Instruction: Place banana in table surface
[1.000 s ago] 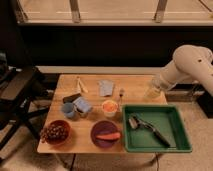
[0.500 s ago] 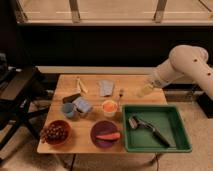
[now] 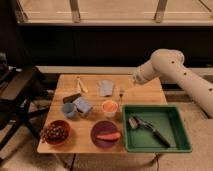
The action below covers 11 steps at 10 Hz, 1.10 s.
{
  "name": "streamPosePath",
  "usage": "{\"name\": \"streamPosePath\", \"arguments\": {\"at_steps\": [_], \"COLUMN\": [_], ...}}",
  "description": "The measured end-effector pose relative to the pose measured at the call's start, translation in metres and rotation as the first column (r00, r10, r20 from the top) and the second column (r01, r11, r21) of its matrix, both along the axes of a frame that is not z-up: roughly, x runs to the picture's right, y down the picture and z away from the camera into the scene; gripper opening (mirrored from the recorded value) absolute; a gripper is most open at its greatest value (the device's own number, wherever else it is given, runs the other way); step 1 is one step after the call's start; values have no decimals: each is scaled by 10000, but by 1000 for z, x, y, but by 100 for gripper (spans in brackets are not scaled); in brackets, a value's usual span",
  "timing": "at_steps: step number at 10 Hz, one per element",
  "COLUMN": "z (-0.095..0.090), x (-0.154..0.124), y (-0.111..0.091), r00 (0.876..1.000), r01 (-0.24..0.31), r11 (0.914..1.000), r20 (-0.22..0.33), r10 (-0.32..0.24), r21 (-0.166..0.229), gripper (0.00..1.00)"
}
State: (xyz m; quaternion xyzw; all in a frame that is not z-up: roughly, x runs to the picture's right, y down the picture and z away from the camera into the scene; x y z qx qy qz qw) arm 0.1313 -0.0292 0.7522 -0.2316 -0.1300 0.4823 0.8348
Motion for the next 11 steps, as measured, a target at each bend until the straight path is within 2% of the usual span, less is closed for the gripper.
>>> {"name": "streamPosePath", "arguments": {"at_steps": [2,4,6,8,11], "z": [7,9,12,21,47], "x": [-11,-15,-16,-32,-96], "y": [0,0,-1,-5,-11], "r00": [9948,9891,9910,9926,9940], "r01": [-980,-1417,-1303,-1212,-1047], "r11": [9949,9893,9911,9925,9944], "r20": [-301,-441,-351,-60,345], "r10": [972,1401,1293,1211,1041], "r21": [-258,-349,-265,-148,139], "gripper": [65,65,65,65,65]}}
